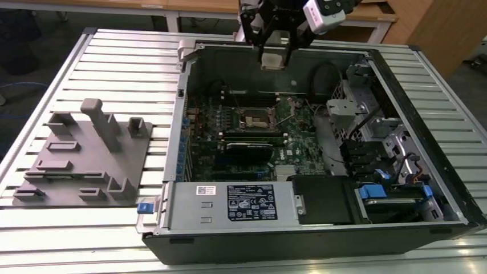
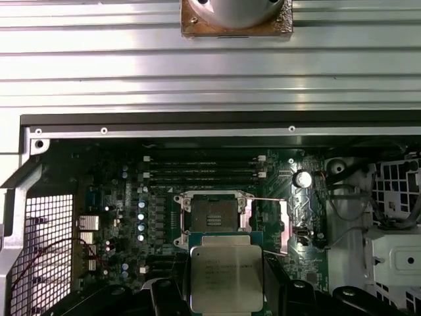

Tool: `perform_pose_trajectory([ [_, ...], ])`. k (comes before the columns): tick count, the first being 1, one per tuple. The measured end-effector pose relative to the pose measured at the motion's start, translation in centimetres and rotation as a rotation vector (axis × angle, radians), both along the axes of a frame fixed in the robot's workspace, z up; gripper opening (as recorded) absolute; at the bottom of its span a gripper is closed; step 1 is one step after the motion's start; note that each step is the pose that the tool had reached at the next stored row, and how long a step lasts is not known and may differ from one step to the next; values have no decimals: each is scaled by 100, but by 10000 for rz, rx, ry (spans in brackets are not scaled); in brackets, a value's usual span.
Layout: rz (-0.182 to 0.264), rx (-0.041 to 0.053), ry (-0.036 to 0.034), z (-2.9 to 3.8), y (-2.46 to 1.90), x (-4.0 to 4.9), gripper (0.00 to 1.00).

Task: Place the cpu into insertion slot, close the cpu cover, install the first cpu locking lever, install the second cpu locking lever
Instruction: 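Place the cpu into insertion slot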

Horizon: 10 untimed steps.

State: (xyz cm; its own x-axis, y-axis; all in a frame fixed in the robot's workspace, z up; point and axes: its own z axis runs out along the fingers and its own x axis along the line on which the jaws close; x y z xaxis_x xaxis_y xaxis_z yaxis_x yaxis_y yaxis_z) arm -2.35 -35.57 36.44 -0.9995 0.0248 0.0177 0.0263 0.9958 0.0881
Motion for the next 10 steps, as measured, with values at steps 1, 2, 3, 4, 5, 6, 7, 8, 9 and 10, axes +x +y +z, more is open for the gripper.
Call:
perform_pose_trajectory([
  [1,1,-1,-1,-7,0,0,54],
  [2,0,-3,-2,-13,0,0,54],
  [3,1,-4,-3,-19,0,0,54],
  [4,0,-5,-3,-24,0,0,54],
  [5,0,-6,-4,-29,0,0,54],
  [6,0,-7,-4,-32,0,0,54],
  [7,0,-7,-4,-36,0,0,54],
  [8,0,-7,-4,-40,0,0,54],
  [9,0,-7,-4,-43,0,0,54],
  [10,0,-6,-5,-47,0,0,54],
])
